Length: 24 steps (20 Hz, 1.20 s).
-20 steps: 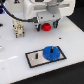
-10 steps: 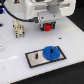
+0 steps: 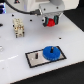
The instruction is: Insert the blue gear onto the right peg, followed by the red gear
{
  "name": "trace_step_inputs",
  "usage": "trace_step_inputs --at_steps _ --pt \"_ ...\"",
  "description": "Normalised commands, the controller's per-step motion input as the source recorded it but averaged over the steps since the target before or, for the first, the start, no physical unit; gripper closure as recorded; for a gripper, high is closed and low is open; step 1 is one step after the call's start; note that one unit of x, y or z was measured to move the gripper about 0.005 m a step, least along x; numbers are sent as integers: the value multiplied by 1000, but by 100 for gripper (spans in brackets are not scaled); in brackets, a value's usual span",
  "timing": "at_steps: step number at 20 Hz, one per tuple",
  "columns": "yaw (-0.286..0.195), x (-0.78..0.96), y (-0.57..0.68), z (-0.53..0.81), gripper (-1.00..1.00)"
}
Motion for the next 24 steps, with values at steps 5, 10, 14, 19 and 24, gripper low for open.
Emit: trace_step_inputs --at_steps 5,10,14,19,24 --pt "0 727 -127 544 100" --pt "0 778 -60 492 100" --pt "0 801 -19 399 100" --pt "0 857 -38 355 100" --pt "0 867 -69 314 100"
